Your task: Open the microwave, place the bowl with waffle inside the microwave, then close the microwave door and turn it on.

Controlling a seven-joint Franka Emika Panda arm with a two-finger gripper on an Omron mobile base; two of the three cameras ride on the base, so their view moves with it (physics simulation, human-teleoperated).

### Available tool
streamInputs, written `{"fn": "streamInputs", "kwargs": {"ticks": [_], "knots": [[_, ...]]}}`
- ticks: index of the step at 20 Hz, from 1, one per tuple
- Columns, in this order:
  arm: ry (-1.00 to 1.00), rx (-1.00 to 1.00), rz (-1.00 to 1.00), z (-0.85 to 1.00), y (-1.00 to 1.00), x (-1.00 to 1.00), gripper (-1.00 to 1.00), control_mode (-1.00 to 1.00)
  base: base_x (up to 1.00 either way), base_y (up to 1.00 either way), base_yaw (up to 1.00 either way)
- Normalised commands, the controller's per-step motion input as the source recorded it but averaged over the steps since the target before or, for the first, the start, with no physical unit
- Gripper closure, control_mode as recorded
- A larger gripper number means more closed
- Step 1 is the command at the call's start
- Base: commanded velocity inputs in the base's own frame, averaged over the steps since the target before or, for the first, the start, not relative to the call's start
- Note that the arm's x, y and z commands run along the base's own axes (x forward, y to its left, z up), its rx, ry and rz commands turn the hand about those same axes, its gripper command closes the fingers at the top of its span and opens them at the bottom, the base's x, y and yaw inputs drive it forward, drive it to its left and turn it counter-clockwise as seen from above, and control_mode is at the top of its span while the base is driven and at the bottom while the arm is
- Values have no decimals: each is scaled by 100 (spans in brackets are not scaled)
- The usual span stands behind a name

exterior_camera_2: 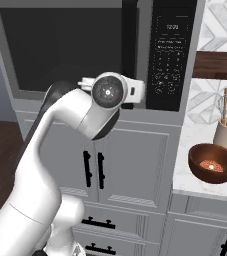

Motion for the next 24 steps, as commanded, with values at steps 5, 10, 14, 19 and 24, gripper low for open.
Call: {"fn": "streamInputs", "kwargs": {"ticks": [5, 10, 14, 19, 24], "knots": [[-1, 0, 0, 47, -8, 35, -100, -100, 0, 0, 0], [0, 0, 0, 42, -26, 19, -100, -100, 0, 0, 0], [-1, 0, 0, 17, -27, 16, -100, -100, 0, 0, 0], [0, 0, 0, 0, -20, 28, -100, -100, 0, 0, 0], [-2, 0, 0, -11, -7, 37, -100, -100, 0, 0, 0]]}}
